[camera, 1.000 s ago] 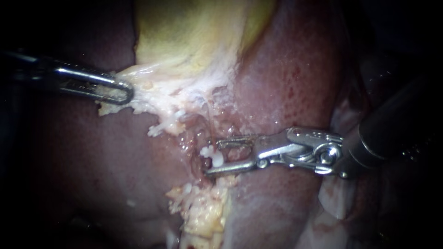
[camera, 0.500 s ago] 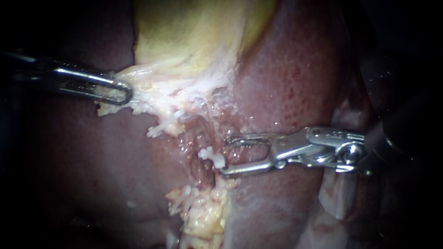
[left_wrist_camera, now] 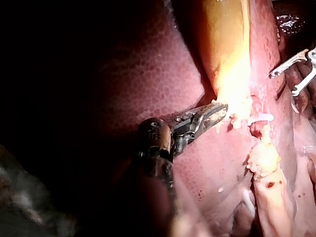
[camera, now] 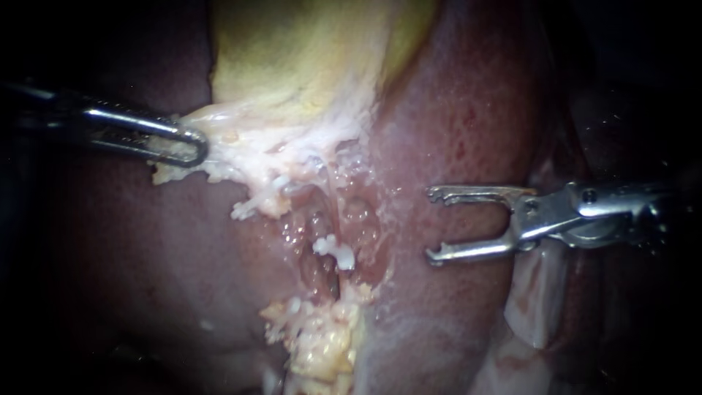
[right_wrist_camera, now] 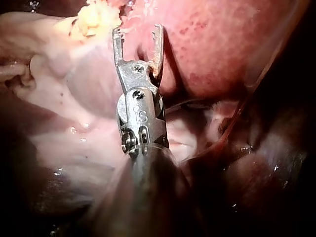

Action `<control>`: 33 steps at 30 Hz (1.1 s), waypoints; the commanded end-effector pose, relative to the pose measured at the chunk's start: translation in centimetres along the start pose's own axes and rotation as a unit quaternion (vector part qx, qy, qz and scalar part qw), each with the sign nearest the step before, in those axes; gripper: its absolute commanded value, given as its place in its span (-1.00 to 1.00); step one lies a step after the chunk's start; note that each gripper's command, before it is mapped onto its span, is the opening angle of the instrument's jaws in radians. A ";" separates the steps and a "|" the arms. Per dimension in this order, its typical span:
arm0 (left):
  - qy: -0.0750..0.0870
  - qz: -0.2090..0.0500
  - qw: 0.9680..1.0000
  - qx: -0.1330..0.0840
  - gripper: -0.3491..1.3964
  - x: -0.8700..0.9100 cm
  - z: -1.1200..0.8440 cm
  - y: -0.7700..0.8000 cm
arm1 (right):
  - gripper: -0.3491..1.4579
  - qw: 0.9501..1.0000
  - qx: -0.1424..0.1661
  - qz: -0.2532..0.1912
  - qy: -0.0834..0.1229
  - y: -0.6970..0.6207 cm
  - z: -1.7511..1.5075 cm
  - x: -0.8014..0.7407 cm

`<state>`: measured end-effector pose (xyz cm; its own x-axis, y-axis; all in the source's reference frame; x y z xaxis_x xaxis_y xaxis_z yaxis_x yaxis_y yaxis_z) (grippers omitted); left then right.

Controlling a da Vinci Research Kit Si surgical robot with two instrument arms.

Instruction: Going back first clip right tube

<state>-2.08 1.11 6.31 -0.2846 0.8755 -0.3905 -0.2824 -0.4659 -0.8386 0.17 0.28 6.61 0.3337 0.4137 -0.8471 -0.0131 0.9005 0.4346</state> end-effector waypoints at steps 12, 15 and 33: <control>0.004 0.002 1.000 0.004 -1.00 -0.06 0.16 -0.01 | -0.06 1.000 0.000 -0.024 -0.001 -0.01 -0.09 0.02; 0.000 0.004 1.000 0.002 -1.00 -0.11 0.31 -0.03 | -0.06 1.000 0.001 -0.027 -0.001 -0.02 -0.09 0.02; -0.007 0.008 1.000 -0.003 -1.00 -0.17 0.60 -0.14 | -0.06 1.000 0.004 -0.027 -0.001 -0.05 -0.09 0.03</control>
<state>-2.55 0.95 6.73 -0.3011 0.8664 -0.3983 -0.2721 -0.4784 -0.8349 0.09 0.26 6.54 0.3348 0.3648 -0.8688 0.0118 0.9203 0.3910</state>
